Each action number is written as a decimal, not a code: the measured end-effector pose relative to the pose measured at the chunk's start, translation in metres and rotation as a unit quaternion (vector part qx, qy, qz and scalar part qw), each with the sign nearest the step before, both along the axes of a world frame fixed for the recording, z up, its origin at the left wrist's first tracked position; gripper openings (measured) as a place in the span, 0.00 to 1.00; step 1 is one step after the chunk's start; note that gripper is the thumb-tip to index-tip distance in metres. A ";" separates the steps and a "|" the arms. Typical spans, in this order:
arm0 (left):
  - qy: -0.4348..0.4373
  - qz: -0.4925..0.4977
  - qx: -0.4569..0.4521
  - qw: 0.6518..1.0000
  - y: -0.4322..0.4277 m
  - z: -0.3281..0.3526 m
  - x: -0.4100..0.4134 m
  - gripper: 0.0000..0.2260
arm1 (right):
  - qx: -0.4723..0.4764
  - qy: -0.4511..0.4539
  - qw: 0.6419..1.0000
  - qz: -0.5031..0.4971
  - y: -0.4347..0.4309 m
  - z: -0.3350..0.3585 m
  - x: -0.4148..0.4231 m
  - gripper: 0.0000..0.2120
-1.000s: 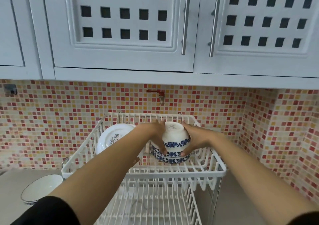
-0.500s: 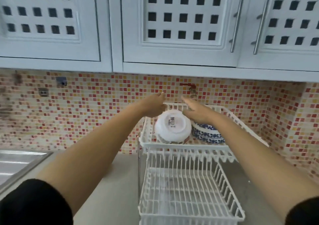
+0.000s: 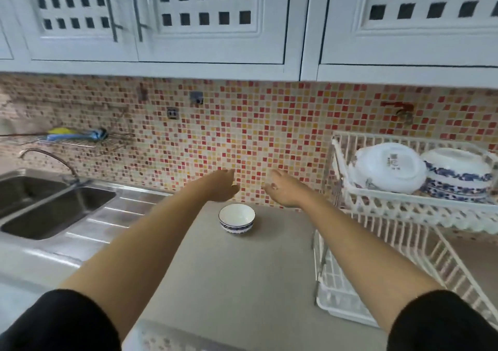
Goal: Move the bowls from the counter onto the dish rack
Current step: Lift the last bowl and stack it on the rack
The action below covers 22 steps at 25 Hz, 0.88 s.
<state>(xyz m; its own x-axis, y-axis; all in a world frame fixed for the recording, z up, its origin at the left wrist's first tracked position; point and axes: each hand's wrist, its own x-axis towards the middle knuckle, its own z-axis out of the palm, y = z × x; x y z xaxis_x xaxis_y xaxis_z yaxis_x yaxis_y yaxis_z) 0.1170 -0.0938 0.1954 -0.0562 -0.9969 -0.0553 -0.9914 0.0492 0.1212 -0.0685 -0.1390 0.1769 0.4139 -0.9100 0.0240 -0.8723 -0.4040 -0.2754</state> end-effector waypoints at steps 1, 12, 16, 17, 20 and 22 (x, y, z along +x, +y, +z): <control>0.022 0.025 0.034 0.999 -0.019 -0.017 0.013 0.26 | 0.039 -0.003 0.999 -0.007 -0.026 -0.019 0.014 0.32; 0.090 0.086 0.069 0.990 -0.061 -0.110 0.038 0.26 | 0.031 -0.090 0.979 -0.182 -0.075 -0.107 0.013 0.27; 0.126 0.136 0.103 0.977 -0.141 -0.163 0.053 0.24 | 0.103 -0.094 0.969 -0.205 -0.148 -0.166 0.035 0.28; 0.136 0.140 0.109 0.975 -0.154 -0.174 0.054 0.23 | 0.113 -0.096 0.966 -0.210 -0.159 -0.178 0.039 0.28; 0.176 0.149 0.130 0.964 -0.192 -0.205 0.051 0.22 | 0.146 -0.101 0.959 -0.223 -0.197 -0.210 0.048 0.28; 0.221 0.165 0.153 0.949 -0.213 -0.224 0.048 0.24 | 0.192 -0.129 0.946 -0.228 -0.217 -0.232 0.055 0.28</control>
